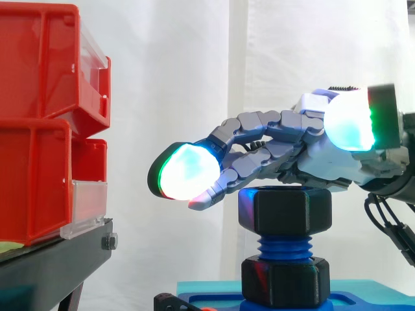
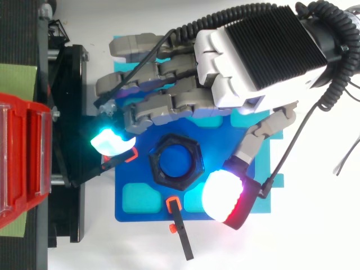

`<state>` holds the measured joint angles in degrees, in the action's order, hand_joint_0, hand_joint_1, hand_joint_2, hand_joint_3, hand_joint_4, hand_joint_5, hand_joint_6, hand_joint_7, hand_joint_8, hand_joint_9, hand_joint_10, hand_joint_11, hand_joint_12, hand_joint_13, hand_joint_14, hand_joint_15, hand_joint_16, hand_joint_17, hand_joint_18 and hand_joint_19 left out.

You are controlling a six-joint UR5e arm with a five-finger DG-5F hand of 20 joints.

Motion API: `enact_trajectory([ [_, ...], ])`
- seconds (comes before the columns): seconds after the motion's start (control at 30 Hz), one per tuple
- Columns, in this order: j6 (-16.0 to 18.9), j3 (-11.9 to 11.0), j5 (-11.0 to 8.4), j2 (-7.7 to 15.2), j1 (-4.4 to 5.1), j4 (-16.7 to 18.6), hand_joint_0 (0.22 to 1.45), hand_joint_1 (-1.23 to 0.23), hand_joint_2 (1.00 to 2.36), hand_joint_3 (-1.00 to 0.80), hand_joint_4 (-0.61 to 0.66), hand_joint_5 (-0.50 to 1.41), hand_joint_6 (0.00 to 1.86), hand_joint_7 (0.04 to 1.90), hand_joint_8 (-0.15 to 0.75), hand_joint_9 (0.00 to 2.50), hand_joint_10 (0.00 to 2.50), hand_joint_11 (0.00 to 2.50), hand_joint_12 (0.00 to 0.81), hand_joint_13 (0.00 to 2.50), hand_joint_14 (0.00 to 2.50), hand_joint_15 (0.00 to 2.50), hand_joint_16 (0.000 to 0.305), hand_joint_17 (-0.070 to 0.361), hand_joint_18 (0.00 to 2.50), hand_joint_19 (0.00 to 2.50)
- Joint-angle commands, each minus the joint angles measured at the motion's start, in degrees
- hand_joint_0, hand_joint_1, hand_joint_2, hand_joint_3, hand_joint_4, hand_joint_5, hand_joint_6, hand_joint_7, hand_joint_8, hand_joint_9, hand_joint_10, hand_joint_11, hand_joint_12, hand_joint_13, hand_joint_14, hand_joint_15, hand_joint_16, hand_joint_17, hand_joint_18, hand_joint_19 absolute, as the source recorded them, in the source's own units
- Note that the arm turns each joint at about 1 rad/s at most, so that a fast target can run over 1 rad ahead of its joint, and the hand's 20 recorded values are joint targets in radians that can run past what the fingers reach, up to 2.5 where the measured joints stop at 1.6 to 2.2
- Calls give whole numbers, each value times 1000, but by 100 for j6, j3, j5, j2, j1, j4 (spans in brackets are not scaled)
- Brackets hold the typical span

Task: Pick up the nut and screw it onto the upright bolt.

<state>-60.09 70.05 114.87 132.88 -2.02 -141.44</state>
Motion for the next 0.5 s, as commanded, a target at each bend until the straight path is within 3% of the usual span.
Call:
enact_trajectory([
  [0.0,-2,-9,1,19,0,29,395,-400,1000,-500,185,-222,501,616,227,241,0,0,360,204,0,0,47,106,0,0],
  [0.27,-11,0,9,19,0,-50,394,-485,1000,-500,191,-236,501,647,235,242,0,0,365,272,0,0,46,104,0,0],
  [0.47,-20,0,-8,19,0,-59,395,-539,1000,-500,230,-226,502,782,262,340,0,0,375,386,0,0,44,100,95,0],
])
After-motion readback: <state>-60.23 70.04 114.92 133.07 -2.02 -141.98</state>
